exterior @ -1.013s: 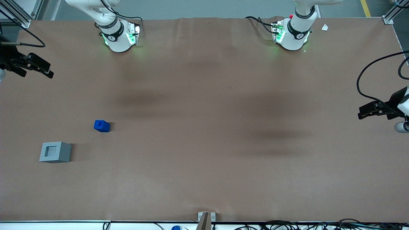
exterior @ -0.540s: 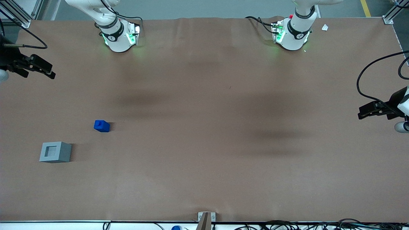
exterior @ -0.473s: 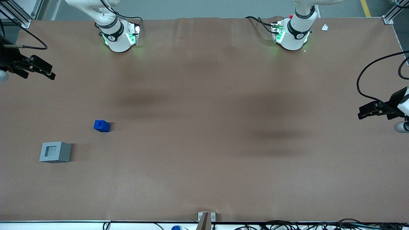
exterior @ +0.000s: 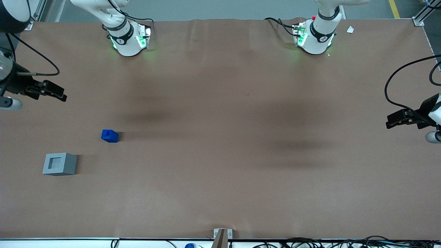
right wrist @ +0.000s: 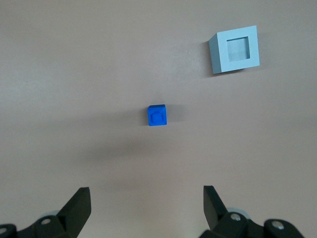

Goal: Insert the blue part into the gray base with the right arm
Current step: 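Move the open right gripper toward the blue block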

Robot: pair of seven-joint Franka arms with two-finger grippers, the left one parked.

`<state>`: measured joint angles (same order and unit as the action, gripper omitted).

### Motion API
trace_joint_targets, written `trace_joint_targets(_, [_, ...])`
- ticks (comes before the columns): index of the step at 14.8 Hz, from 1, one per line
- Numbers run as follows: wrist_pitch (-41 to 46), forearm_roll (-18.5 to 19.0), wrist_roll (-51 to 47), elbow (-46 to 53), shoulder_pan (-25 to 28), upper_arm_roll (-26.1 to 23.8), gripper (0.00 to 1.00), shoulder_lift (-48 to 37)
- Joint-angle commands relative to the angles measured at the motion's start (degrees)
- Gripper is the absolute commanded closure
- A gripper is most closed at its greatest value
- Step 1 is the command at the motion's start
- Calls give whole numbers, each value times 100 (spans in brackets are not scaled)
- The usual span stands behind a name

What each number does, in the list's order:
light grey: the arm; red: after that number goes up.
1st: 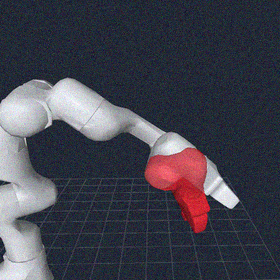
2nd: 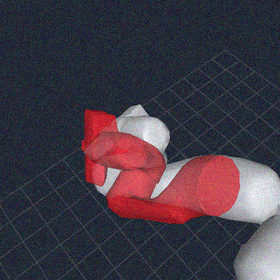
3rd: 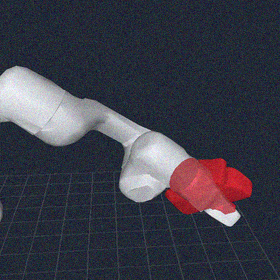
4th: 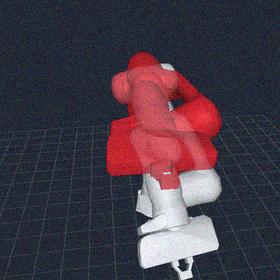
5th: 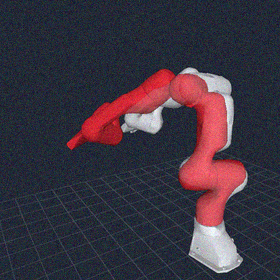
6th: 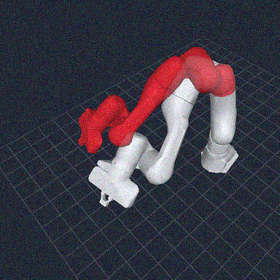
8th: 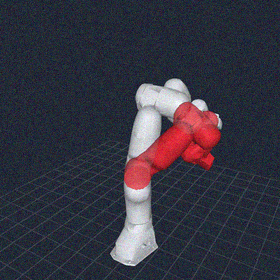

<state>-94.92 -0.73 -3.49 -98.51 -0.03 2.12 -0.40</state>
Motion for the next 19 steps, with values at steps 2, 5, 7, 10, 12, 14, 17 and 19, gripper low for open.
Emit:
trace_joint_targets(2, [-359, 99, -3, -237, -24, -18, 0, 181])
trace_joint_targets(5, [-870, 99, -3, -607, -33, -18, 0, 190])
trace_joint_targets(7, [-1177, 99, -3, -817, -33, -18, 0, 199])
trace_joint_targets(10, [-1634, 99, 6, -1117, -50, -18, 0, 268])
trace_joint_targets(12, [-1845, 91, 58, -1144, -85, -18, 0, 365])
trace_joint_targets(14, [-1951, 91, 111, -1153, -94, -18, 0, 470])
trace_joint_targets(17, [-2022, 91, 120, -1161, -94, -18, 0, 655])
trace_joint_targets(19, [-2197, 91, 120, -1170, -103, -18, 0, 848])
